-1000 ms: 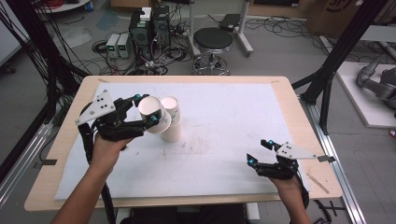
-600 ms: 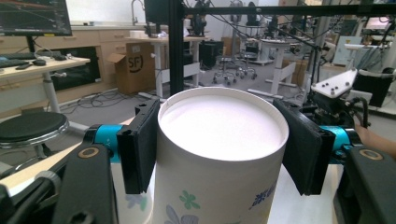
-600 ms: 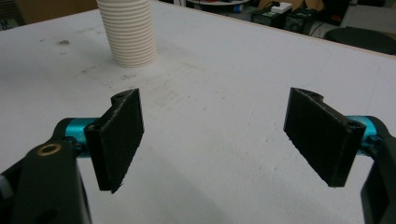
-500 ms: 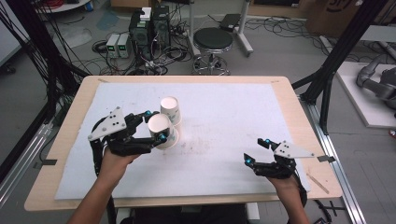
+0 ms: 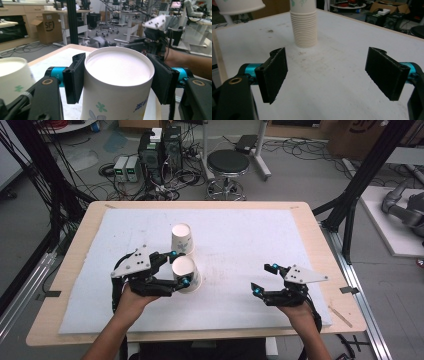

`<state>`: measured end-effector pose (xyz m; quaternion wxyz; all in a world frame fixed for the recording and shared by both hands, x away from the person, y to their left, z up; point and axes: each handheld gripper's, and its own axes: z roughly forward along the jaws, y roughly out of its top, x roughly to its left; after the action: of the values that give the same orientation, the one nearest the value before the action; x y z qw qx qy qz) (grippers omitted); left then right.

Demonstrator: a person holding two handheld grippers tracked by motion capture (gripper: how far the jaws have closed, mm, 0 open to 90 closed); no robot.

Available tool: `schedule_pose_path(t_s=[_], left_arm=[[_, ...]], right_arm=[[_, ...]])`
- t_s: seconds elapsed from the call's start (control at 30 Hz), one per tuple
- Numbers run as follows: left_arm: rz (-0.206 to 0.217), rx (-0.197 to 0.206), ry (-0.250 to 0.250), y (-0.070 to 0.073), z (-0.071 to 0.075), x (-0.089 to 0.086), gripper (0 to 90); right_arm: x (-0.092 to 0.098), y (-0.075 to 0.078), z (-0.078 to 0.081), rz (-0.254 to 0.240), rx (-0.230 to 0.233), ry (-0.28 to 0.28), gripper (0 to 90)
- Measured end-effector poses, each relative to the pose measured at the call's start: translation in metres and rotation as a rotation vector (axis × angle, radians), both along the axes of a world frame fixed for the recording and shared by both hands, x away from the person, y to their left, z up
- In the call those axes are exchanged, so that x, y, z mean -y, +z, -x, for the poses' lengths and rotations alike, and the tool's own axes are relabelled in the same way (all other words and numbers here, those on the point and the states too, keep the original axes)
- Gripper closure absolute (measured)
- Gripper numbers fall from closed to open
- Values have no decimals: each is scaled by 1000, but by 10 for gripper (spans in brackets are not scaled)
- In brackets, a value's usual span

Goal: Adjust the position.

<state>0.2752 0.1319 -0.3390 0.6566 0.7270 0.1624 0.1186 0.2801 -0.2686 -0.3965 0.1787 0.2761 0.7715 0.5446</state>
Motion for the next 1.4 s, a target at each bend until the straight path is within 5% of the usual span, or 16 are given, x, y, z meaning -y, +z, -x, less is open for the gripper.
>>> schedule_pose_path(t_s=[0.43, 0.9, 1.4], left_arm=[[-18, -16, -77, -11, -2, 23, 351], [-8, -34, -152, -19, -6, 37, 351], [-13, -34, -223, -24, -6, 48, 352]], right_arm=[[-44, 12, -6, 10, 12, 217, 188], [-70, 10, -3, 1, -5, 392, 188], [-88, 4, -1, 4, -17, 473, 190]])
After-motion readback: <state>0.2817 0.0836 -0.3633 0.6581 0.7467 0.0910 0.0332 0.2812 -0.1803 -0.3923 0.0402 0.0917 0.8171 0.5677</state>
